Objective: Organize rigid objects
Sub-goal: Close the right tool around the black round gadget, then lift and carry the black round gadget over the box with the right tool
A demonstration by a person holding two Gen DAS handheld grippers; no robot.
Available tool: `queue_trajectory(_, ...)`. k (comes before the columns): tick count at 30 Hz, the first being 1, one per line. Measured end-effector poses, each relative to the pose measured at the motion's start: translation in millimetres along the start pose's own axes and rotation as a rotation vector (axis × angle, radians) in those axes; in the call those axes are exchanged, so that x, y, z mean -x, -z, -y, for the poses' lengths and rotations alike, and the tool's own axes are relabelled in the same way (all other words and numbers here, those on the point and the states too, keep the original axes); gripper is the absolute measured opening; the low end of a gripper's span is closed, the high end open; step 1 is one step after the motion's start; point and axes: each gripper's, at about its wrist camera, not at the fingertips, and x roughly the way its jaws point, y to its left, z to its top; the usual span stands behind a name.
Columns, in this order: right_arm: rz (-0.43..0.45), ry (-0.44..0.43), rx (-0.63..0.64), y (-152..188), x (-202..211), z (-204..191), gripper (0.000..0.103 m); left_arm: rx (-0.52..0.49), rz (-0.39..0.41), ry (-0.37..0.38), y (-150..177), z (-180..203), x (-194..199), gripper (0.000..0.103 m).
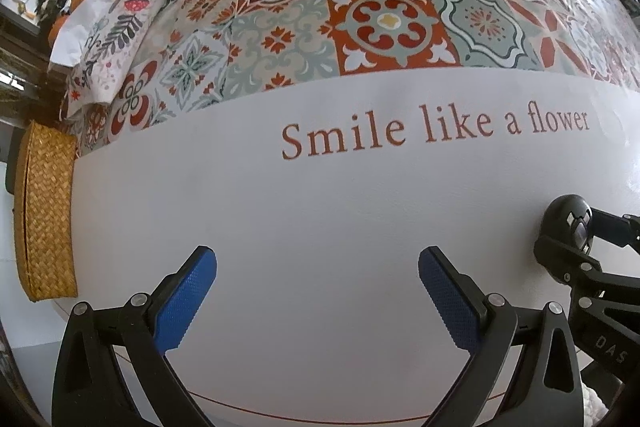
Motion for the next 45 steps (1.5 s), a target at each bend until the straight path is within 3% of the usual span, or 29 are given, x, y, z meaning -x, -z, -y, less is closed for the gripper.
queue_trajectory(11, 0.099, 0.006, -0.016, -19.5, 32.8, 6.3, 0.057, -0.001, 0.099, -0.002, -26.2, -1.6, 30.4, 0.103)
queue_trajectory(45, 0.509, 0.018, -0.002, -123.6, 158.4, 3.8, 0.057, 0.066, 0.457, 0.0, -136.9, -28.5, 133.6, 0.103)
